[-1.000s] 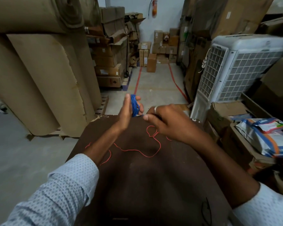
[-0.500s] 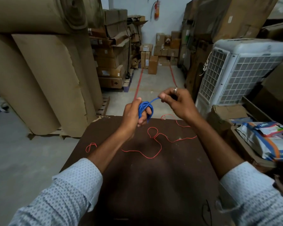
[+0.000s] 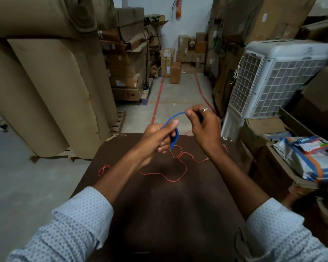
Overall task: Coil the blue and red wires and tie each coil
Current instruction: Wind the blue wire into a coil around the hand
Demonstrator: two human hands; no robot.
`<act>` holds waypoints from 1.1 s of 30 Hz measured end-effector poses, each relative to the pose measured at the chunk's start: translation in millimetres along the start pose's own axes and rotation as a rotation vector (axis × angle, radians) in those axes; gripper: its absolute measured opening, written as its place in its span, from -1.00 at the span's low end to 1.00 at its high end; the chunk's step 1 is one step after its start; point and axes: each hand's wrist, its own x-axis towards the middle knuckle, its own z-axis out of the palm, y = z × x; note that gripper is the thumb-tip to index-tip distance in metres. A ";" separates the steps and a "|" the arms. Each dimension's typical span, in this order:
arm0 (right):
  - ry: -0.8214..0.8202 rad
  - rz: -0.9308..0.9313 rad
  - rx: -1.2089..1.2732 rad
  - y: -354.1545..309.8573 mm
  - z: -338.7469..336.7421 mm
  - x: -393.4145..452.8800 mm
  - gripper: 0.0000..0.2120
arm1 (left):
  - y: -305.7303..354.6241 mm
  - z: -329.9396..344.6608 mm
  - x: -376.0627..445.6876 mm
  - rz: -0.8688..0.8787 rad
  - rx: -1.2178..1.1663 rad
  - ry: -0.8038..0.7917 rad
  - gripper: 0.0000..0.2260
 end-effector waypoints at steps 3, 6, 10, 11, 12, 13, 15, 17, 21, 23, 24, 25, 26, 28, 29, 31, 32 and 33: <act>-0.003 -0.038 -0.042 -2.3 -2.2 6.4 -0.88 | -4.3 6.1 -1.2 0.012 0.037 -0.002 -0.65; -0.038 -0.004 -0.060 7.5 5.9 -3.9 -0.90 | -2.3 7.1 4.4 0.038 -0.027 0.031 -0.62; -0.092 0.034 -0.072 18.0 16.1 -27.7 -0.88 | 2.2 0.2 14.6 -0.043 -0.206 0.000 -0.43; -0.104 0.034 -0.075 17.4 17.8 -33.5 -0.87 | 1.8 -1.8 17.9 -0.053 -0.251 0.005 -0.41; -0.115 0.021 -0.075 15.6 19.2 -38.6 -0.86 | 0.5 -3.0 21.2 -0.050 -0.290 0.022 -0.42; -0.121 -0.003 -0.083 13.0 19.8 -43.0 -0.85 | -1.3 -3.8 23.9 -0.041 -0.327 0.041 -0.44; -0.113 -0.034 -0.119 10.1 20.4 -48.8 -0.84 | -5.3 -3.9 28.1 -0.007 -0.400 0.071 -0.50; -0.101 -0.019 -0.137 8.7 20.0 -52.9 -0.85 | -7.9 -4.4 30.8 0.034 -0.468 0.096 -0.57; -0.057 0.014 -0.090 9.1 18.7 -64.6 -0.92 | -11.7 -9.7 35.8 0.105 -0.592 0.104 -0.62; -0.046 -0.019 -0.077 9.5 18.5 -68.7 -0.93 | -13.9 -12.0 36.4 0.096 -0.652 0.094 -0.61; -0.046 -0.045 -0.083 9.5 18.8 -70.5 -0.92 | -14.7 -12.6 35.9 0.086 -0.675 0.089 -0.61; -0.050 -0.078 -0.096 9.0 19.5 -72.3 -0.91 | -15.0 -12.7 35.3 0.078 -0.688 0.087 -0.61; -0.060 -0.112 -0.107 8.8 20.4 -73.7 -0.89 | -15.3 -12.5 35.1 0.074 -0.694 0.089 -0.60; -0.083 -0.177 -0.110 7.3 21.3 -76.5 -0.85 | -15.5 -10.9 35.0 0.071 -0.694 0.099 -0.59; -0.087 -0.215 -0.107 6.3 21.0 -77.4 -0.84 | -15.5 -10.1 35.0 0.070 -0.692 0.105 -0.58; -0.065 -0.328 -0.123 6.2 19.6 -77.1 -0.84 | -17.0 -8.7 35.0 0.065 -0.678 0.118 -0.57; -0.049 -0.384 -0.138 6.9 18.8 -75.4 -0.84 | -18.1 -7.9 34.8 0.062 -0.669 0.120 -0.56; -0.037 -0.425 -0.152 7.3 18.0 -72.9 -0.85 | -19.3 -7.3 34.1 0.060 -0.664 0.119 -0.56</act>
